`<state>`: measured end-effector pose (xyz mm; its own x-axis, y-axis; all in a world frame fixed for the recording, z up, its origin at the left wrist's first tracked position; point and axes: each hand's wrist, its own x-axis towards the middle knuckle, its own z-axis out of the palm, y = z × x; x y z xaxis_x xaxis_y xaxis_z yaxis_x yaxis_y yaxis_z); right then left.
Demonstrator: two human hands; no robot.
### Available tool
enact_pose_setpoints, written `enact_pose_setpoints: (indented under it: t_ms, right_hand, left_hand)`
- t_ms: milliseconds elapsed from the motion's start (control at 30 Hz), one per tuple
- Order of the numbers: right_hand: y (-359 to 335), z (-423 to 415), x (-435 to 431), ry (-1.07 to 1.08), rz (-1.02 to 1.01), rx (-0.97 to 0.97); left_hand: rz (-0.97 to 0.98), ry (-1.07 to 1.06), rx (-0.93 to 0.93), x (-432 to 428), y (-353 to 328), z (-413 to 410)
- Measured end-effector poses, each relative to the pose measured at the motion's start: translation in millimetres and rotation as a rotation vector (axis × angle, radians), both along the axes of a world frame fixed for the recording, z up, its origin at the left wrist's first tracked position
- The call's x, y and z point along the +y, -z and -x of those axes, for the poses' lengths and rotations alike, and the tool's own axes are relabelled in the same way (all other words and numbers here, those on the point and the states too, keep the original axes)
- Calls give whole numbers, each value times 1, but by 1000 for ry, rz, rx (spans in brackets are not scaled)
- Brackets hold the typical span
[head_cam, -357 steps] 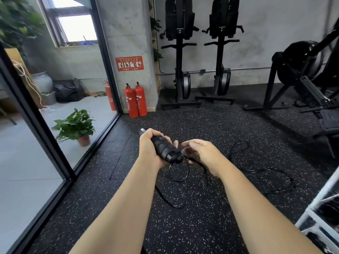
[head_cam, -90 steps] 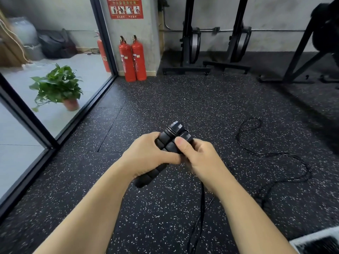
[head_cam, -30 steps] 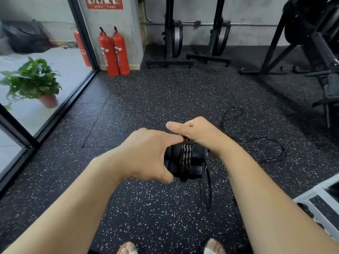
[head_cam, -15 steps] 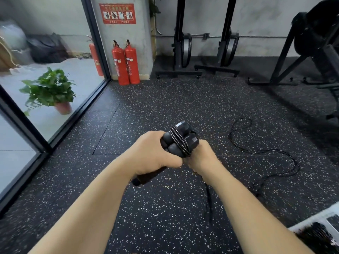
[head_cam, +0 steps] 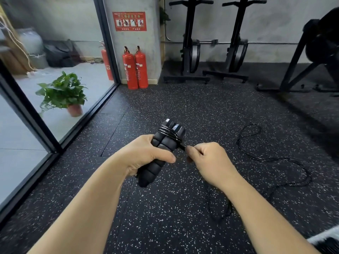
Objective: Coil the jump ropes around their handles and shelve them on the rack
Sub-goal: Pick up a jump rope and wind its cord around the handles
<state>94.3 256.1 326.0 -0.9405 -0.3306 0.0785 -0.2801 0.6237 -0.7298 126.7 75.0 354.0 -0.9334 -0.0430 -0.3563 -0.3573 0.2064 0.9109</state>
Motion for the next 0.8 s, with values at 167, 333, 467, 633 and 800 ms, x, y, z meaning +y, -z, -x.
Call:
enact_pose_setpoints:
  t_ms: [167, 333, 467, 633, 800]
  right_hand:
    - [-9, -10, 1, -3, -88, 126]
    - [-25, -24, 5, 34, -327, 356]
    - [-28, -32, 1, 49, -498, 622]
    - [-32, -34, -1, 74, -464, 710]
    - [-39, -29, -3, 71, -389, 821]
  left_hand:
    - [144, -126, 54, -2, 11, 6]
    - [285, -136, 95, 0, 14, 8]
    - [427, -175, 123, 3, 14, 10]
    - [694, -237, 124, 8, 13, 9]
    - [1187, -36, 161, 32, 13, 5]
